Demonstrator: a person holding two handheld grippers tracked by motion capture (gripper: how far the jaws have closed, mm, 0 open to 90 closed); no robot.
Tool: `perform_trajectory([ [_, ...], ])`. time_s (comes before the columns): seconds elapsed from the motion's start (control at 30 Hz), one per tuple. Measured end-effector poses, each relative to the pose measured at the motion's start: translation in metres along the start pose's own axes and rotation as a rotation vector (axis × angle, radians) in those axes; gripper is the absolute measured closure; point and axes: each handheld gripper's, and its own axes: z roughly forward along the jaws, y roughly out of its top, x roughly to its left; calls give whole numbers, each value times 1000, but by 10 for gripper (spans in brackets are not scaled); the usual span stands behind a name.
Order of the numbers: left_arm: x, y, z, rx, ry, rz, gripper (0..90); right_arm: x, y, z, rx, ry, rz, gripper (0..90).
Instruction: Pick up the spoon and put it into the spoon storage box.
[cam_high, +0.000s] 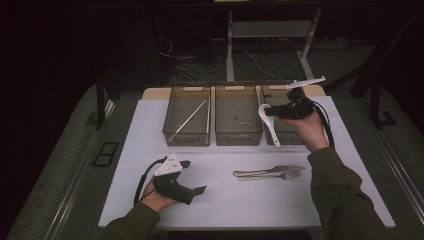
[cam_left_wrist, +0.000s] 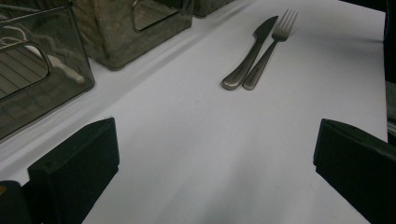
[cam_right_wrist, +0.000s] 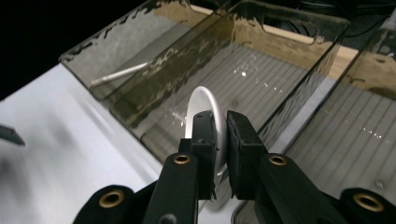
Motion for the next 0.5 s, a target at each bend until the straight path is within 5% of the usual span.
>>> perform_trajectory([
  [0.5, -1, 0, -1, -7, -8, -1, 0, 0, 38, 42, -8, -40, -5, 817],
])
